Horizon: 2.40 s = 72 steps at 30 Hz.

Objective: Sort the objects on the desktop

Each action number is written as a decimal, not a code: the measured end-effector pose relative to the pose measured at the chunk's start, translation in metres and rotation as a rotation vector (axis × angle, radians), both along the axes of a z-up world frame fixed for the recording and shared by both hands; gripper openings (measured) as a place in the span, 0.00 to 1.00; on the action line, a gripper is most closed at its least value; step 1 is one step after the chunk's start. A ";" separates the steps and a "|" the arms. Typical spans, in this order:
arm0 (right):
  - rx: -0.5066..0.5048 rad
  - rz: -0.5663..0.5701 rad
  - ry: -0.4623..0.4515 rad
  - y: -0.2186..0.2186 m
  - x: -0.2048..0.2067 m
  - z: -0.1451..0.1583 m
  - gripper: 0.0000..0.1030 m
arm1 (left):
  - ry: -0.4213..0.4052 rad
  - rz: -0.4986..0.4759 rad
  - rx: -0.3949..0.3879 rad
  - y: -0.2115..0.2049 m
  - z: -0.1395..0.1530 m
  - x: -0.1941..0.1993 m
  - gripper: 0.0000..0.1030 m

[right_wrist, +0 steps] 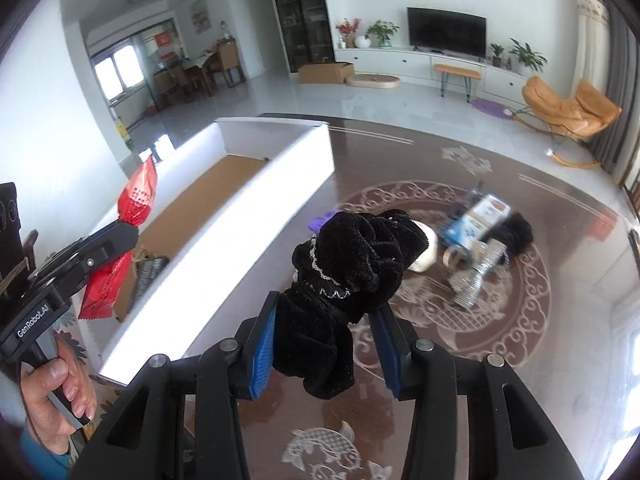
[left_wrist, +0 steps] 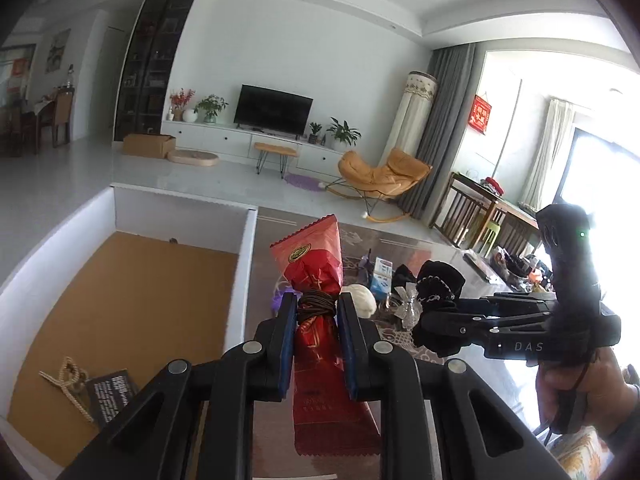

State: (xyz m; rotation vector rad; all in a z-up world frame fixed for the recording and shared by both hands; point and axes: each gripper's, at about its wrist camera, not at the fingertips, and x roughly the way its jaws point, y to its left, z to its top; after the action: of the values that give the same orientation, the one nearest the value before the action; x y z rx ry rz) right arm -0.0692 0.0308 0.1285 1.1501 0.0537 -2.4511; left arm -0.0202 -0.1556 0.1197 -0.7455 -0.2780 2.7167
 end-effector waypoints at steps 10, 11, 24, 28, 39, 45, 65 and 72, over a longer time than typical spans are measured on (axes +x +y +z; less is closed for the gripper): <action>0.057 0.381 0.045 -0.222 -0.001 -0.012 0.44 | -0.240 0.315 -0.080 -0.143 -0.049 -0.008 0.19; 0.095 0.392 0.033 -0.235 -0.006 -0.022 0.44 | -0.282 0.332 -0.083 -0.148 -0.059 -0.010 0.19; 0.075 0.241 0.121 -0.161 -0.010 -0.022 0.91 | -0.225 0.368 -0.045 -0.096 -0.053 -0.004 0.63; 0.107 0.070 0.275 -0.071 0.011 -0.030 1.00 | -0.088 0.210 -0.032 -0.011 -0.021 0.009 0.85; 0.338 -0.363 0.032 0.156 0.024 -0.146 1.00 | -0.120 -0.174 -0.159 0.192 -0.087 -0.007 1.00; 0.219 -0.470 -0.048 0.197 0.029 -0.165 1.00 | -0.215 -0.162 -0.191 0.208 -0.126 -0.043 1.00; 0.169 -0.471 -0.075 0.196 0.022 -0.167 1.00 | -0.345 -0.128 -0.220 0.212 -0.171 -0.067 1.00; 0.169 -0.471 -0.075 0.196 0.022 -0.167 1.00 | -0.349 -0.123 -0.259 0.219 -0.172 -0.066 1.00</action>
State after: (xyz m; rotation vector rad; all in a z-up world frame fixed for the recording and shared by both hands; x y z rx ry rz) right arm -0.0469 0.2268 -0.0388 1.4647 -0.0382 -2.8503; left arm -0.0866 0.0629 -0.0521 -1.2683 0.0471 2.5216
